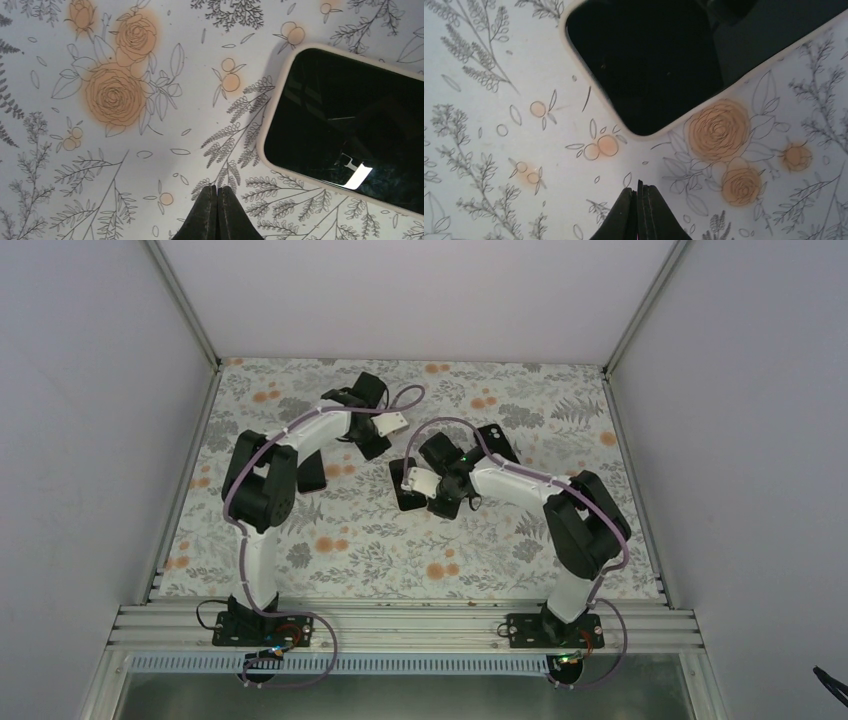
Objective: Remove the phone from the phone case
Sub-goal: Adjust the phone at the center of the board.
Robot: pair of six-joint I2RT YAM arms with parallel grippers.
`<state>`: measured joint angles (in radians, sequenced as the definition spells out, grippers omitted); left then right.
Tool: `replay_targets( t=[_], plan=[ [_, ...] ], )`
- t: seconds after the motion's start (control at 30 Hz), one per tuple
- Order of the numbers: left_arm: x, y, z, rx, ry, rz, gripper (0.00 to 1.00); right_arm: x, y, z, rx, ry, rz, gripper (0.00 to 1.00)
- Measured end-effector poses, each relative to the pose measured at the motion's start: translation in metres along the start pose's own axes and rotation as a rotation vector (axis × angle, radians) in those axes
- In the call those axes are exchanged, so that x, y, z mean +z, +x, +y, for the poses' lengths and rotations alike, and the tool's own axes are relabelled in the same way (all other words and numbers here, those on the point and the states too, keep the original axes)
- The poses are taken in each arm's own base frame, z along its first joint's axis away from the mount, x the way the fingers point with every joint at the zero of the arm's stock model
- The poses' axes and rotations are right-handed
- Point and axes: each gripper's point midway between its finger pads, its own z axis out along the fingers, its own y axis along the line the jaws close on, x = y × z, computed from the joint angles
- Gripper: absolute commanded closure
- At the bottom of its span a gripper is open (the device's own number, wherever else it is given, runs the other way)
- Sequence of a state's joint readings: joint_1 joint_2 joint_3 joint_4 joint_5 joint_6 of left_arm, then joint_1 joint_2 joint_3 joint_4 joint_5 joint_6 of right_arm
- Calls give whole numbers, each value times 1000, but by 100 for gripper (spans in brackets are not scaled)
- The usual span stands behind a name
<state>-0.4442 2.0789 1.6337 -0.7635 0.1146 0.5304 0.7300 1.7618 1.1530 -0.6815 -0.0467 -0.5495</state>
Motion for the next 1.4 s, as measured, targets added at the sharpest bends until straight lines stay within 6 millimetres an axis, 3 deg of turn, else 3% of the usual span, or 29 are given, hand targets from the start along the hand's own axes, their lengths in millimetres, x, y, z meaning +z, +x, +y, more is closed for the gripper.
replay_targets(
  t=[0.23, 0.43, 1.13, 1.4],
  plan=[
    [10, 6, -17, -3, 66, 11, 98, 16, -13, -17, -3, 54, -23, 96],
    [37, 23, -23, -25, 103, 80, 98, 24, -17, -26, -2, 91, -30, 96],
    [39, 16, -32, -53, 176, 43, 98, 33, -5, -33, 23, 111, -42, 96],
    [42, 3, -41, -61, 252, 26, 98, 33, -11, -21, 10, 69, -61, 96]
  ],
)
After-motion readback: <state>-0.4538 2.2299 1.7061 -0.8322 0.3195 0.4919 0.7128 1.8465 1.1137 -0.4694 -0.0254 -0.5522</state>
